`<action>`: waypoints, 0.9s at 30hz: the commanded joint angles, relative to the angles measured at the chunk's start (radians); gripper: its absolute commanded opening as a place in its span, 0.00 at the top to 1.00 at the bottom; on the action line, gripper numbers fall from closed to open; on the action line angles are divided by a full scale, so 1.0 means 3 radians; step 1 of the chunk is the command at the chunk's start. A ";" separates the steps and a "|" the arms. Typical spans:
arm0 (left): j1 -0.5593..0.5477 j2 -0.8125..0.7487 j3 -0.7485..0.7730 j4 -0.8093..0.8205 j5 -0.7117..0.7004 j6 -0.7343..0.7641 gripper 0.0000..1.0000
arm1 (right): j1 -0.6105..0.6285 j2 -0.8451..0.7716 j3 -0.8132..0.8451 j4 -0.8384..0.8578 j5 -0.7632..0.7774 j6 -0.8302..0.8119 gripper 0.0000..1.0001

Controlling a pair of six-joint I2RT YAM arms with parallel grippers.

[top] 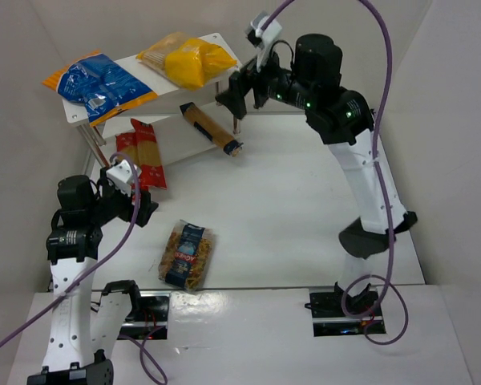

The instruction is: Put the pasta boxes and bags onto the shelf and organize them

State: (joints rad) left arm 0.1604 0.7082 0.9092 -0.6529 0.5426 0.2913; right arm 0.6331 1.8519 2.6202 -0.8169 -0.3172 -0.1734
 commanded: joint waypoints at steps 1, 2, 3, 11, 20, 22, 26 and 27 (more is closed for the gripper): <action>0.0018 -0.0065 0.0032 0.0044 0.0129 0.0006 0.01 | -0.0044 -0.0740 -0.1223 0.0408 0.0193 0.0066 0.00; 0.0018 -0.0065 0.0032 0.0044 0.0094 0.0006 0.01 | -0.0044 -0.0981 -0.1643 0.0655 0.0239 0.0067 0.00; 0.0018 -0.0095 0.0032 0.0044 0.0093 0.0006 0.01 | -0.0044 -0.1327 -0.2280 0.0834 0.0396 0.0067 0.00; 0.0018 -0.0131 0.0032 0.0075 -0.0081 -0.0193 0.01 | -0.0080 -0.2270 -0.4267 0.1260 0.1067 0.0353 0.00; 0.0018 -0.0039 0.0001 0.0192 -0.0469 -0.0464 0.01 | -0.0970 -0.2242 -0.5016 0.0893 0.1307 0.0332 0.00; 0.0018 -0.0003 -0.0034 0.0228 -0.0597 -0.0516 0.01 | -0.1000 -0.2124 -0.5143 0.0893 0.1465 0.0404 0.00; 0.0018 0.0032 -0.0034 0.0228 -0.0669 -0.0552 0.01 | -0.1143 -0.1792 -0.5262 0.0954 0.1431 0.0435 0.00; 0.0018 0.0068 -0.0034 0.0228 -0.0669 -0.0552 0.01 | -0.1174 -0.1659 -0.5262 0.0954 0.1431 0.0435 0.00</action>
State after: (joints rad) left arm 0.1608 0.7200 0.9089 -0.6220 0.3706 0.1524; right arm 0.3164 1.2968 1.0607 -0.5461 0.0731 -0.0628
